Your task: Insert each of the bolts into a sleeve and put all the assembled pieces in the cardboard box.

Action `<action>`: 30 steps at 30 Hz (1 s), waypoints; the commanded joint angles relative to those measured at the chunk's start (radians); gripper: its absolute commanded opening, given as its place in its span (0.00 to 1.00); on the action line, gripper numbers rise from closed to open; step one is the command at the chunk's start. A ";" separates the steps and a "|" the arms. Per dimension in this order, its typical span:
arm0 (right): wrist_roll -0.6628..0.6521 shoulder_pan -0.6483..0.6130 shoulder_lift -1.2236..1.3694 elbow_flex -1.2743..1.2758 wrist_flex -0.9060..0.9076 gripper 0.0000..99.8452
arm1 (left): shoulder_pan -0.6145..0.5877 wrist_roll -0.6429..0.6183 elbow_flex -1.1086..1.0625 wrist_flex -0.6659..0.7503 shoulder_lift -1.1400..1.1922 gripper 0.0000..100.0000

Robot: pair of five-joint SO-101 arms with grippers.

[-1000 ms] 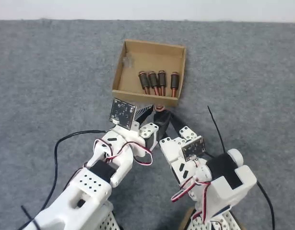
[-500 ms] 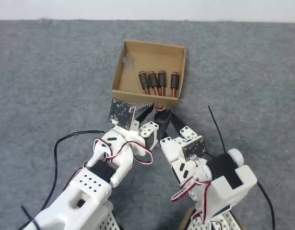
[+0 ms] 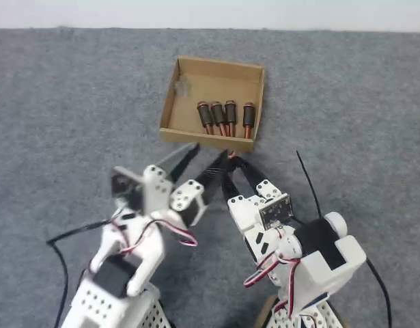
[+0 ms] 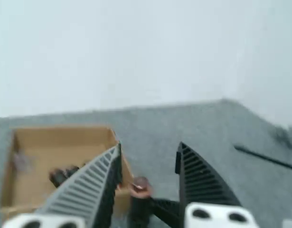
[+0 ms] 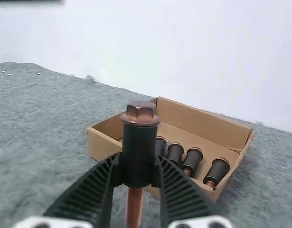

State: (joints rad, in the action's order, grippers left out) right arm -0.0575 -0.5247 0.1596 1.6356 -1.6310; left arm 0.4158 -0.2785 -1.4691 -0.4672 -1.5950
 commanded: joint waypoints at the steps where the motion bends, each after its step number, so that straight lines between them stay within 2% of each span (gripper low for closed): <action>1: -0.011 0.042 -0.008 0.017 0.001 0.01 | -0.109 0.003 0.016 -0.068 -0.190 0.18; 9: -0.009 0.044 -0.008 0.015 -0.001 0.01 | -0.397 -0.002 0.061 -0.172 -0.230 0.18; 13: -0.009 0.044 -0.007 0.005 0.001 0.01 | -0.482 -0.002 0.056 -0.258 -0.230 0.18; 19: -0.009 0.044 -0.007 0.002 0.002 0.01 | -0.500 -0.002 0.025 -0.437 -0.230 0.18; 30: -0.009 0.044 -0.007 0.003 0.002 0.01 | -0.509 0.005 -0.214 -0.411 -0.230 0.17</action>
State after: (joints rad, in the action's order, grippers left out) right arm -0.0575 -0.4956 0.1596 1.6356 -1.6310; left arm -0.0905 -0.2785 -1.6594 -0.8999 -1.8036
